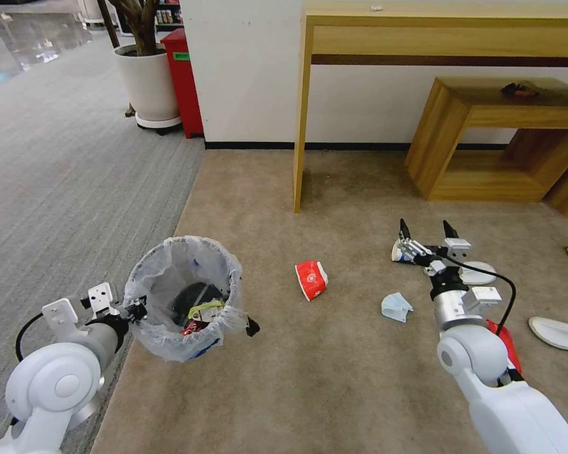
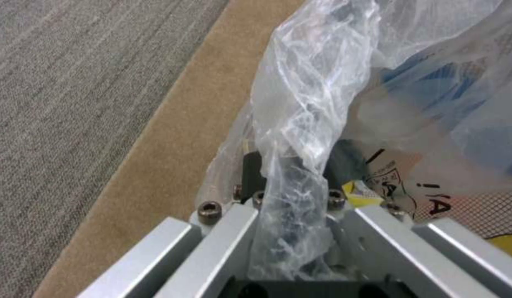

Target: Pick up the trash bin and place the garbage on the floor into it.

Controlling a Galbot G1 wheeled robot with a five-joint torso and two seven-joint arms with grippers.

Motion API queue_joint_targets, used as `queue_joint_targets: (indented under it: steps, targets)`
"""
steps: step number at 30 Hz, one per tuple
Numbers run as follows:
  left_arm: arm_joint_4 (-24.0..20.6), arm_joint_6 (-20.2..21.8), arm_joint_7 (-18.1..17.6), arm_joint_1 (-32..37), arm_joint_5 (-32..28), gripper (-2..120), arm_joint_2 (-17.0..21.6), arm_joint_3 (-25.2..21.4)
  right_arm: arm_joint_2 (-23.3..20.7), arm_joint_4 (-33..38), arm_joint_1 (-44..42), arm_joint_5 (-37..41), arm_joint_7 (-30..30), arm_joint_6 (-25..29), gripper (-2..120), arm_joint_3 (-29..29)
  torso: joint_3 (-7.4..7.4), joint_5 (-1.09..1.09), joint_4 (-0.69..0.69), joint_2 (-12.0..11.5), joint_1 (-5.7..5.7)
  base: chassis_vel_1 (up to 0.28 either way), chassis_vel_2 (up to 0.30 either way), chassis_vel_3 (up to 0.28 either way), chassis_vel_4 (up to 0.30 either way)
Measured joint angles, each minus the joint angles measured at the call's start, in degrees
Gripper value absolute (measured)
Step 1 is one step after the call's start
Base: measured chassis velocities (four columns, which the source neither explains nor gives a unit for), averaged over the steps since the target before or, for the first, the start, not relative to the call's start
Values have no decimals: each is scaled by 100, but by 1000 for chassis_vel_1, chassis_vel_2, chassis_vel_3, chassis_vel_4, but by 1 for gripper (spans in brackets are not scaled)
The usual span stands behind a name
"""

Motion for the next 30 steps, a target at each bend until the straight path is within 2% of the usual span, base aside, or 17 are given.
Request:
queue_joint_targets:
  steps: [15, 30]
  targets:
    - [-132, 0, 129, 105, 45, 0, 4, -4, 64, -20, -78, 40, -175, 131, 100, -60, -1, 0, 0, 0, -2, -26, 25, 18, -28]
    - [-204, 0, 200, 114, -52, 0, 16, -16, 54, -102, 12, 43, -181, 140, 100, -164, 2, 0, -1, 0, 0, -222, 228, 219, -228]
